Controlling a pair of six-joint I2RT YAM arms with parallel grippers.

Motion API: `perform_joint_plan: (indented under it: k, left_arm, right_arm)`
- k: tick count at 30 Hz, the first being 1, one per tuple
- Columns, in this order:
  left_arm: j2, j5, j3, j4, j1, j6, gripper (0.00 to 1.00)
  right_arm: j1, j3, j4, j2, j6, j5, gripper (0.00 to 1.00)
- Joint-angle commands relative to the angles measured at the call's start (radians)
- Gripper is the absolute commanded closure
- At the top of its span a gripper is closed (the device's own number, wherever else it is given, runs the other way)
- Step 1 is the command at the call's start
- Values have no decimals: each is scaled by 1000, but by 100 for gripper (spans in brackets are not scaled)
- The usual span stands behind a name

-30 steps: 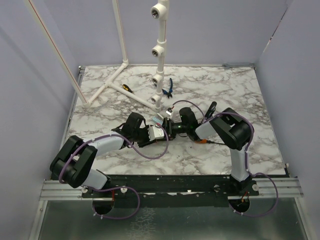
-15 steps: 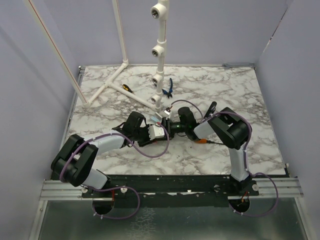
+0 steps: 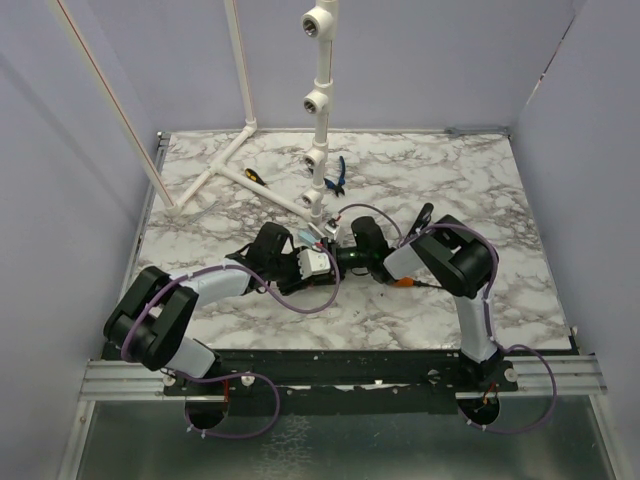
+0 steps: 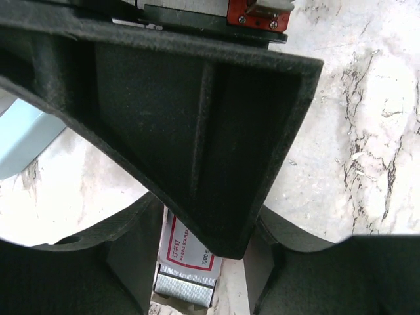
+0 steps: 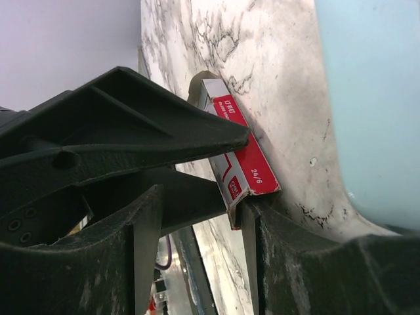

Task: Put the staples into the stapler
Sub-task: Open the staple box at the center of the board.

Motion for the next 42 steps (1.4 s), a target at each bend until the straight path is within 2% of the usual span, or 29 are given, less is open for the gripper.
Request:
perform_joint_plan:
  k: [1,7,13,16,21,25,30,33,37,42]
  left_arm:
    - [17,16,1,-7,-4,-10,47]
    - [-31,-7,-20,-7,-3,9,37]
    - [-81,-24,-39,-8,0,21,16]
    - [-105,-24,-49,-12,3,34,11]
    - [-148,3,-47,-64,37,85,9]
    - [-169,61,-21,-180,94,182,10]
    - [-105,155,43,-340,220,312,11]
    - [-60,181,79,-411,251,366,13]
    - [-35,199,85,-424,260,405,15]
    - [-6,198,90,-419,265,444,15]
  right_arm:
    - [27,16,-32,10,-32,-32,48]
    - [-3,18,-161,-68,-175,-8,44]
    - [-17,10,-297,-150,-314,26,39]
    - [-19,9,-337,-180,-351,39,36]
    - [-24,1,-379,-228,-441,23,36]
    - [-25,-33,-395,-295,-557,4,37]
    - [-25,-41,-429,-333,-756,19,37]
    - [-25,-14,-463,-333,-860,32,36]
    - [-24,24,-525,-329,-1005,74,35]
    - [2,21,-523,-327,-1140,160,32]
